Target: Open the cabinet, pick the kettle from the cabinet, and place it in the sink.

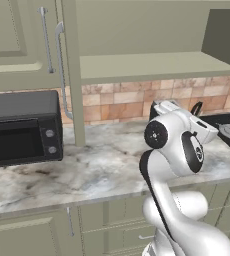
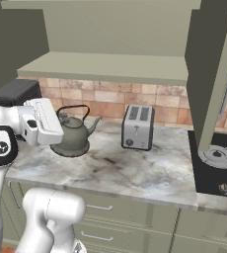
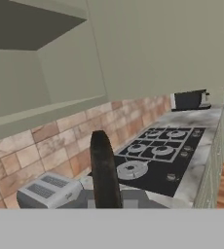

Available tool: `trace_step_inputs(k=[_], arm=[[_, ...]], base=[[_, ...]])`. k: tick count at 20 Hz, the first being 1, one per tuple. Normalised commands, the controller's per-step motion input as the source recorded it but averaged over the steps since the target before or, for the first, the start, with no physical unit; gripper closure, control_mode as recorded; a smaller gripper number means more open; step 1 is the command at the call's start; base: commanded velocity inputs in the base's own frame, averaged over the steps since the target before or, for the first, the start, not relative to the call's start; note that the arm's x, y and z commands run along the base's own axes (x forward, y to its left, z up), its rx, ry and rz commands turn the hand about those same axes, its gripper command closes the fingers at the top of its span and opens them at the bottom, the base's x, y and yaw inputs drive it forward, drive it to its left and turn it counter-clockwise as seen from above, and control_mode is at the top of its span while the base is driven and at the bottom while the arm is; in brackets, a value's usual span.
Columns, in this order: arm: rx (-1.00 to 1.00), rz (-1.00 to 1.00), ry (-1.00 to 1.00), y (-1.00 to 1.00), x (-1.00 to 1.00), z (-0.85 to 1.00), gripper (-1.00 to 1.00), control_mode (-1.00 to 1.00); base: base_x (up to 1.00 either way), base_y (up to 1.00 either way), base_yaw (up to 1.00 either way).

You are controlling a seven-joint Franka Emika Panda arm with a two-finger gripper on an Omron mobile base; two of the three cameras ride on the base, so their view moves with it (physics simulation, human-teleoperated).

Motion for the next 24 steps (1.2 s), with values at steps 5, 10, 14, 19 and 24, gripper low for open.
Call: trace_step_inputs(k=[5,10,14,19,24], arm=[[0.00,0.00,0.00,0.00,0.00,0.00,1.00,-1.00],[0.00,0.00,0.00,0.00,0.00,0.00,1.00,-1.00],[0.00,0.00,0.00,0.00,0.00,0.00,1.00,-1.00],[0.00,0.00,0.00,0.00,0.00,0.00,1.00,1.00],[0.00,0.00,0.00,0.00,0.00,0.00,1.00,1.00]], base=[[0.00,0.00,0.00],[0.00,0.00,0.00],[0.00,0.00,0.00],[0.00,0.00,0.00],[0.00,0.00,0.00]])
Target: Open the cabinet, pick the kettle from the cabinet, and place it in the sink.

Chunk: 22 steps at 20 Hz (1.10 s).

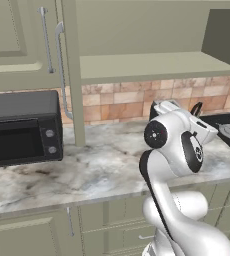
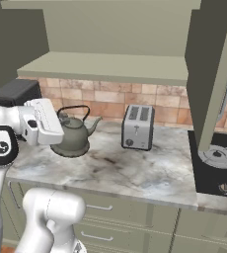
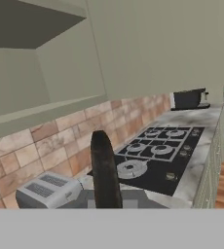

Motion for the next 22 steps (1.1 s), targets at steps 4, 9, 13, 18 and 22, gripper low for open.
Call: trace_step_inputs(k=[4,9,13,18,22], arm=[[0.00,0.00,0.00,0.00,0.00,0.00,1.00,1.00],[0.00,0.00,0.00,0.00,0.00,0.00,1.00,1.00],[0.00,0.00,0.00,0.00,0.00,0.00,1.00,1.00],[0.00,0.00,0.00,0.00,0.00,0.00,1.00,1.00],[0.00,0.00,0.00,0.00,0.00,0.00,1.00,1.00]], base=[[0.00,0.00,0.00],[-0.13,-0.01,0.02],[-0.60,-0.13,0.00],[-0.68,-0.11,0.00],[-0.66,-0.07,0.04]])
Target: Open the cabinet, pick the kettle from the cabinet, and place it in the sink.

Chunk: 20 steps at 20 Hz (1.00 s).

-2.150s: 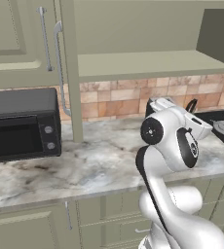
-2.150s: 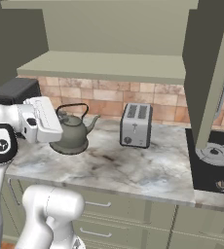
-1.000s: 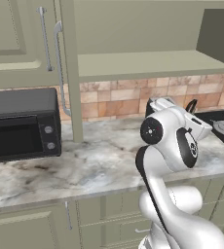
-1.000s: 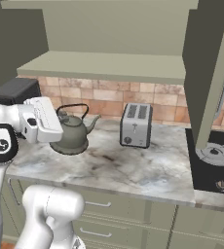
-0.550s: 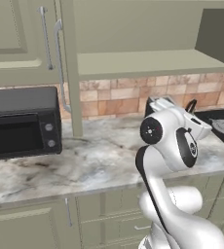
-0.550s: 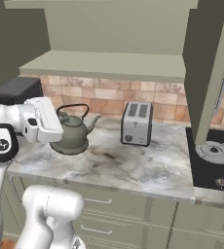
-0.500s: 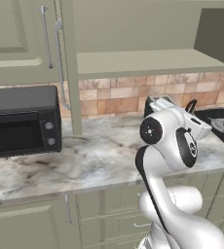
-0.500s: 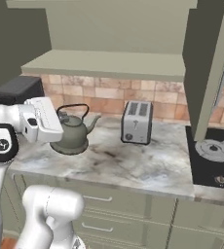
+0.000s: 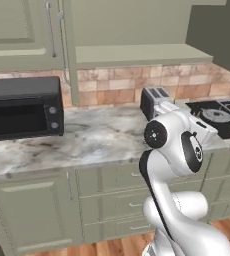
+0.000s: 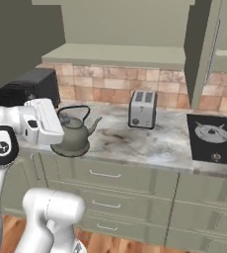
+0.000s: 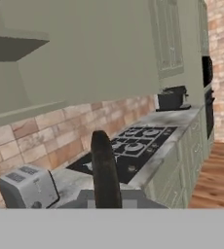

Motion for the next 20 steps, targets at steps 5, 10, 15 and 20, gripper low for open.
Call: trace_step_inputs(k=[5,10,15,20], arm=[[0.00,0.00,0.00,0.00,0.00,0.00,1.00,1.00],[0.00,0.00,0.00,0.00,0.00,0.00,1.00,1.00],[0.00,0.00,0.00,0.00,0.00,0.00,1.00,1.00],[0.00,0.00,0.00,0.00,0.00,0.00,1.00,1.00]], base=[[-0.45,-0.03,-0.35],[0.00,0.07,-0.99],[0.00,0.06,-1.00],[0.00,0.06,-1.00]])
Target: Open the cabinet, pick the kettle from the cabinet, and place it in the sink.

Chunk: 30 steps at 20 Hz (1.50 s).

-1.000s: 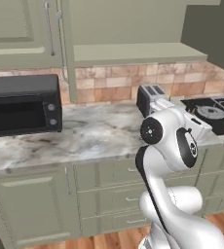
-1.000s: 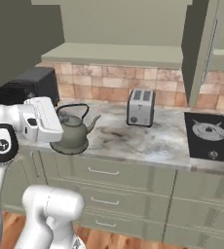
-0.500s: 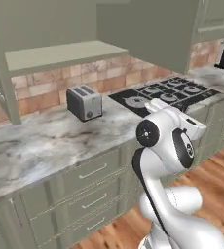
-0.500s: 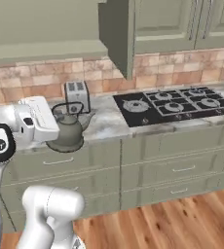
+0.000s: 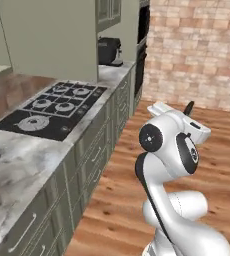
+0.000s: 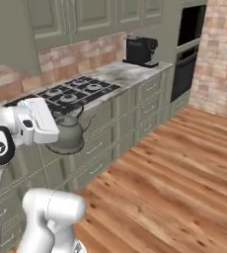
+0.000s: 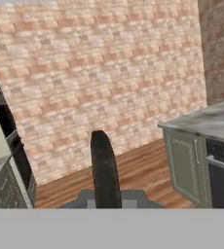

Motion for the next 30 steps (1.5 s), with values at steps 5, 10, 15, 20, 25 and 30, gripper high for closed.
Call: trace_step_inputs(k=[5,10,15,20,25,30], arm=[[0.00,0.00,0.00,0.00,0.00,0.00,1.00,1.00],[0.00,0.00,0.00,0.00,0.00,0.00,1.00,1.00],[0.00,0.00,0.00,0.00,0.00,0.00,1.00,1.00],[0.00,0.00,0.00,0.00,0.00,0.00,1.00,1.00],[0.00,0.00,0.00,0.00,0.00,0.00,1.00,1.00],[0.00,0.00,0.00,0.00,0.00,0.00,1.00,1.00]], base=[[0.00,0.05,-1.00],[0.00,0.05,-1.00],[0.00,0.05,-1.00],[0.00,0.05,-1.00],[0.00,0.05,-1.00],[0.08,0.14,-0.83]])
